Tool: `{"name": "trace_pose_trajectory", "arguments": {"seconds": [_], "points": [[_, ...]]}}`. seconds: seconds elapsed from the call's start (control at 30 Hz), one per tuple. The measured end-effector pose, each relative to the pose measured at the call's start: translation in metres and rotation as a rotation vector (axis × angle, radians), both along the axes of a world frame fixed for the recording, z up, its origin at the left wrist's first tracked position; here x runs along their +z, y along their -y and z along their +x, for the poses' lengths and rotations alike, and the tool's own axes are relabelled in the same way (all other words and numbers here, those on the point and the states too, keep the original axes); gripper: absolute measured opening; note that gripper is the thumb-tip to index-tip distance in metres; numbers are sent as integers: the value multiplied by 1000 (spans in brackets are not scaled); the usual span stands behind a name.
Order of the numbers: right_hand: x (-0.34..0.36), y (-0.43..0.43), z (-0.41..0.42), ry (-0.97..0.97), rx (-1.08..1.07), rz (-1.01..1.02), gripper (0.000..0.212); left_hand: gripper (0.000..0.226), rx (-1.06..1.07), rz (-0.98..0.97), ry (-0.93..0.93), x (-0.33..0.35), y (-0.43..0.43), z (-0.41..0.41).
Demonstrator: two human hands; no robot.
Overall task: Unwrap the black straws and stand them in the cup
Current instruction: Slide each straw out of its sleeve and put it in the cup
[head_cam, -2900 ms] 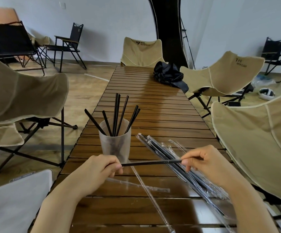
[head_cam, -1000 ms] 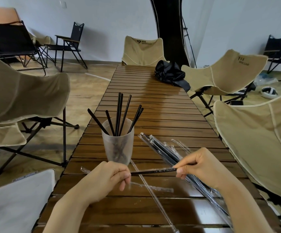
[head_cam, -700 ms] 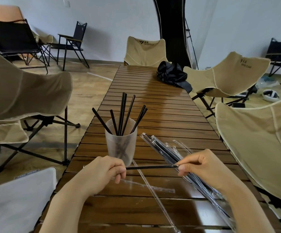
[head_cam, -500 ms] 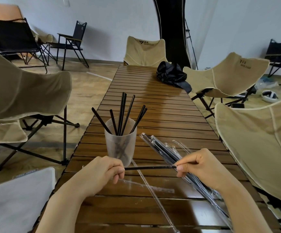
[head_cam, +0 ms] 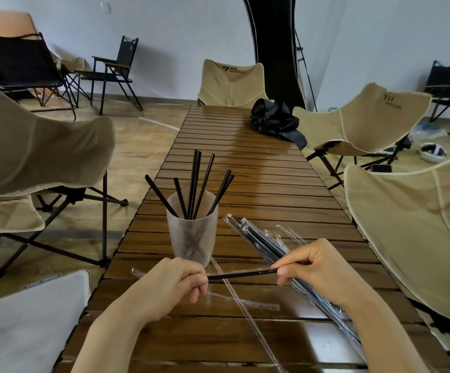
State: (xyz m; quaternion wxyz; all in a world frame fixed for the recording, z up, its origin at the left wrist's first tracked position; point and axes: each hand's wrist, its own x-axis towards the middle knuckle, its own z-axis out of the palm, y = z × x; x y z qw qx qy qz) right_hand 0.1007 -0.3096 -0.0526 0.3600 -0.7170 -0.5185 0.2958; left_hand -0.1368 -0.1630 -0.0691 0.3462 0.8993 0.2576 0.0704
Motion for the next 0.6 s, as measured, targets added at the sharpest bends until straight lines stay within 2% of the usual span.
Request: {"name": "trace_pose_trajectory", "arguments": {"seconds": [0.1, 0.2, 0.37, 0.6], "points": [[-1, -3, -3, -21, 14, -60, 18, 33, 46, 36, 40, 3, -6, -2], [-1, -3, -3, -14, -15, -66, 31, 32, 108, 88, 71, 4, -12, -8], [4, 1, 0, 40, -30, 34, 14, 32, 121, 106, 40, 4, -15, -14], [1, -4, -6, 69, -49, 24, 22, 33, 72, 89, 12, 3, -10, -10]]}}
